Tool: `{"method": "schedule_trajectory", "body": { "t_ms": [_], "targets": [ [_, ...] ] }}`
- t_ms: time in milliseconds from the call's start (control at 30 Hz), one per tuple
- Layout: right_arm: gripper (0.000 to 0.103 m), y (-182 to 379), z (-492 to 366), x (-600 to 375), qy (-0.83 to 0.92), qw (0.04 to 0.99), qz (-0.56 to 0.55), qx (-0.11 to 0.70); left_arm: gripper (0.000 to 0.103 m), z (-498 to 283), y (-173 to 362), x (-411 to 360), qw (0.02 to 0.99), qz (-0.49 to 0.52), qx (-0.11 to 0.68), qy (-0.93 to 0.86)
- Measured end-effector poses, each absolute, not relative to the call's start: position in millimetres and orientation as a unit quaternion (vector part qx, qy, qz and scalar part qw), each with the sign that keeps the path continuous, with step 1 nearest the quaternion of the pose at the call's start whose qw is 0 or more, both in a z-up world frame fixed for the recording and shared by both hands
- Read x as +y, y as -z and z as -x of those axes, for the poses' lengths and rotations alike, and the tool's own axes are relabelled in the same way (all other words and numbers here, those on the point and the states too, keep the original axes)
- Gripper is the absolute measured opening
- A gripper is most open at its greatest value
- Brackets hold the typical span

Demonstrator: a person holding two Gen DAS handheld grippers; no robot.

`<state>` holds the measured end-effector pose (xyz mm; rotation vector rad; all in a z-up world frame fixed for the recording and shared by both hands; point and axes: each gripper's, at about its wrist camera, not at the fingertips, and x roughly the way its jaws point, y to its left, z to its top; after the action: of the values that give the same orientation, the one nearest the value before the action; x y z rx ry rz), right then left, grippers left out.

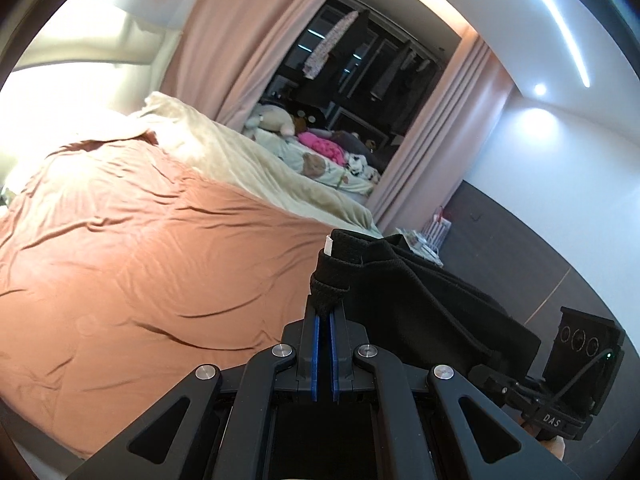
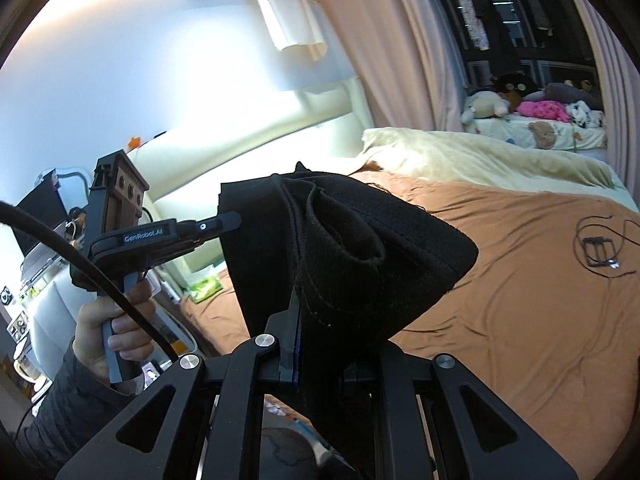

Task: Fold small clothes
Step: 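Lift the folded shirt off the bed with both tools, then carry the held black shirt with both tools toward the green tissue pack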

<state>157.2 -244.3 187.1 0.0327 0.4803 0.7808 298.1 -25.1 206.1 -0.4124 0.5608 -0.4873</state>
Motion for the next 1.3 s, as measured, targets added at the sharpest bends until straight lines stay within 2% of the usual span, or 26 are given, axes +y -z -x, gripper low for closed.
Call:
{"method": "schedule_trajectory", "body": {
  "t_ms": [767, 1300],
  "targets": [
    [0.008, -149.9, -251.7, -101.5, -0.468, 0.845, -0.011, 0.258, 0.004, -316.4, -177.6, 196.4, 0.924, 0.252, 0.240, 0.157],
    [0.008, -98.9, -300.8, 7.4, -0.547, 0.785, -0.010, 0.290, 0.004, -315.3, -164.8, 326.5, 0.945, 0.198, 0.252, 0.071]
  ]
}}
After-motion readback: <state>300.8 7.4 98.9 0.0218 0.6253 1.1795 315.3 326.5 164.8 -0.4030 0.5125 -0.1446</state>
